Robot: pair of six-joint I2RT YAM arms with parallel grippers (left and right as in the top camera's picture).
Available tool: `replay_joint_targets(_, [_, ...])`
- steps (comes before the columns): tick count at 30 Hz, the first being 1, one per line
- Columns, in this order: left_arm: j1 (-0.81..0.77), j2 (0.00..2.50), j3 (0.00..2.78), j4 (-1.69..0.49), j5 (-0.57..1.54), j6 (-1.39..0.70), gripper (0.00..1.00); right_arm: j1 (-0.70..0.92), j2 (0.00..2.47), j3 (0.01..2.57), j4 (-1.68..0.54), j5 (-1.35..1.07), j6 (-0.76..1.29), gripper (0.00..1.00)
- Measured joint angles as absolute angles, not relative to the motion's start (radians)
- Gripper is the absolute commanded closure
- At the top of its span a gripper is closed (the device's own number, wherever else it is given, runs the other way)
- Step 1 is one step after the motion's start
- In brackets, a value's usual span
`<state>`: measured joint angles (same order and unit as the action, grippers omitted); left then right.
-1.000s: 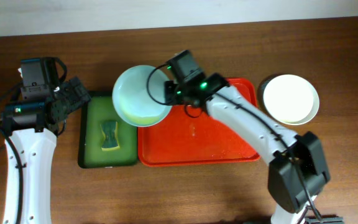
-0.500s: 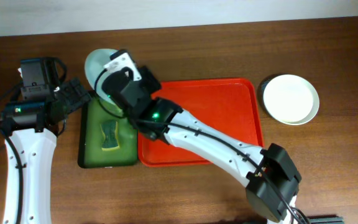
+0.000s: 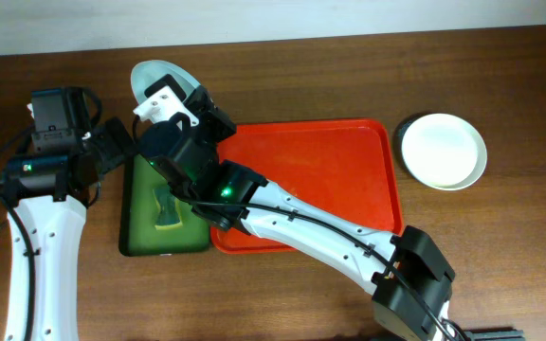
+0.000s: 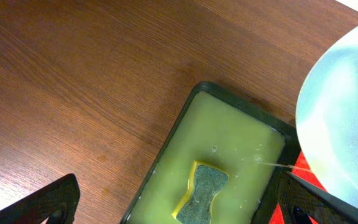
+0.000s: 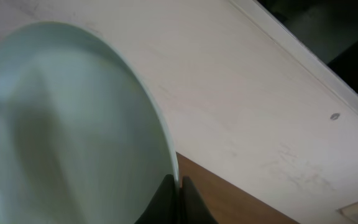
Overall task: Clean dirty plates on tray and stack at the side
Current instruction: 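Lift the pale-blue plate with the right gripper and tilt it over the green tray, then carry the plate right and set it on the white plate stack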
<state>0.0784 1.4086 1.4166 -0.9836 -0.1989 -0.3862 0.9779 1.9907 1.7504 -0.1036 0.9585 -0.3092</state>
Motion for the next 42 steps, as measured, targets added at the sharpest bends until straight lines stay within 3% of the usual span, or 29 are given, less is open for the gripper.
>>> replay_joint_targets(7, [0.078, 1.409, 1.417, -0.984, -0.199, -0.386, 0.01, 0.978, 1.991, 1.752, -0.14, 0.962, -0.201, 0.96])
replay_joint_targets(10, [0.078, 1.409, 1.417, -0.984, -0.199, -0.386, 0.01, 0.966, 1.991, 1.758, -0.313, 0.928, -0.014, 0.96])
replay_joint_targets(14, [0.078, 1.409, 1.417, -0.984, -0.199, -0.387, 0.01, 0.861, 1.991, 1.763, -0.571, 0.673, 0.286, 0.96])
replay_joint_targets(20, [0.078, 1.409, 1.417, -0.983, -0.199, -0.386, 0.01, 0.522, 1.88, 1.77, -1.044, 0.107, 0.415, 0.96])
replay_joint_targets(24, [0.078, 1.409, 1.417, -0.984, -0.199, -0.387, 0.01, 0.331, 1.867, 1.771, -1.235, -0.01, 0.395, 0.96])
replay_joint_targets(28, [0.078, 1.409, 1.417, -0.984, -0.199, -0.387, 0.01, 0.114, 1.867, 1.771, -1.291, -0.047, 0.354, 0.96])
replay_joint_targets(35, [0.078, 1.409, 1.417, -0.984, -0.199, -0.386, 0.01, -0.445, 1.867, 1.771, -1.304, -0.051, 0.34, 0.96])
replay_joint_targets(38, [0.078, 1.409, 1.417, -0.984, -0.199, -0.387, 0.01, -0.572, 1.867, 1.771, -1.271, -0.046, 0.34, 0.96])
replay_joint_targets(42, [0.078, 1.409, 1.417, -0.984, -0.199, -0.387, 0.01, -0.586, 1.888, 1.753, -1.211, -0.047, 0.34, 0.96])
